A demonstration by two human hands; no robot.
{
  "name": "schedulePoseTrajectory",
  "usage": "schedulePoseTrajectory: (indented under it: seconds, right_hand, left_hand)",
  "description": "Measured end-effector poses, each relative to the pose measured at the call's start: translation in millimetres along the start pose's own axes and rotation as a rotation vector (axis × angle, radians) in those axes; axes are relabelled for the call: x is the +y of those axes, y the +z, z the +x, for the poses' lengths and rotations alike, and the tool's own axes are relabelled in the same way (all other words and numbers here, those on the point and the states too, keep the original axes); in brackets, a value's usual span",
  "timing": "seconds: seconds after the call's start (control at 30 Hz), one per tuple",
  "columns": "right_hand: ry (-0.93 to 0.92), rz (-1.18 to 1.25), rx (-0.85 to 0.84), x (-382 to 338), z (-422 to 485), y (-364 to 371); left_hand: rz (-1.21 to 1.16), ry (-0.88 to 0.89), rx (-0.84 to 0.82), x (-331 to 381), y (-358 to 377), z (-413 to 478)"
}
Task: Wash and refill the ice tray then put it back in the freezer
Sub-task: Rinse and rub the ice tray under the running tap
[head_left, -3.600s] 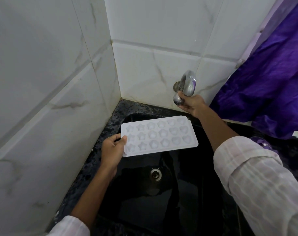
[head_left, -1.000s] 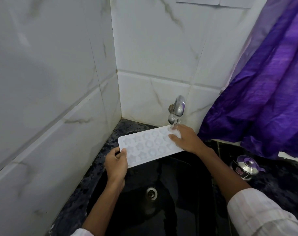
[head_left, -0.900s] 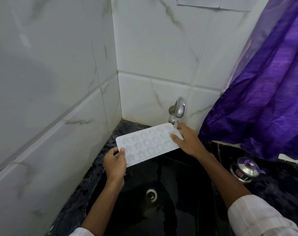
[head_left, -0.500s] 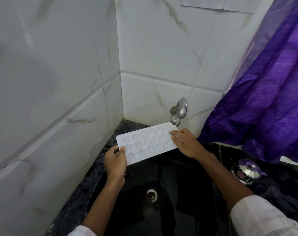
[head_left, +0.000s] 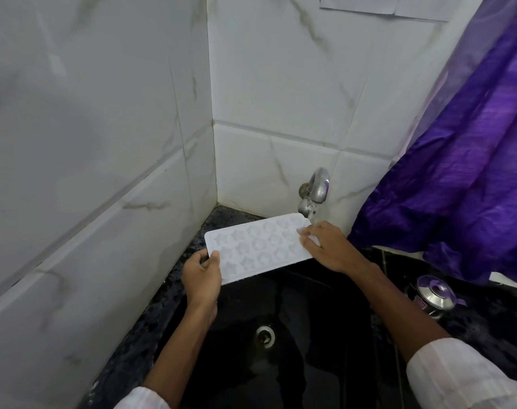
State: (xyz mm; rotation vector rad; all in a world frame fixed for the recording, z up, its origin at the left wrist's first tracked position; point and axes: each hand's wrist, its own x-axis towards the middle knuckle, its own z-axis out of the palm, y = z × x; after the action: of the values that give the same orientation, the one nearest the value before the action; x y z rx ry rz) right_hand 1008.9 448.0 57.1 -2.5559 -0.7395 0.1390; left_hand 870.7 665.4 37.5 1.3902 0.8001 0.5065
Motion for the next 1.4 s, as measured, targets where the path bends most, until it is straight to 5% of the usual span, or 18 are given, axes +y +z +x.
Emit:
schedulePoseTrajectory:
  seconds: [0.5, 0.8, 1.4]
  right_hand:
    - [0.101, 0.217, 0.087, 2, -2, -3]
    - [0.044, 0.063, -0.034, 4, -8, 2]
    - [0.031, -0.015, -0.007, 12, -14, 2]
  left_hand:
    - [-0.038, -0.061, 0.05, -2, -1, 12]
    - [-0.055, -0.079, 0.063, -3, 4, 11]
    - [-0.057, -0.078, 0.06, -9, 7, 12]
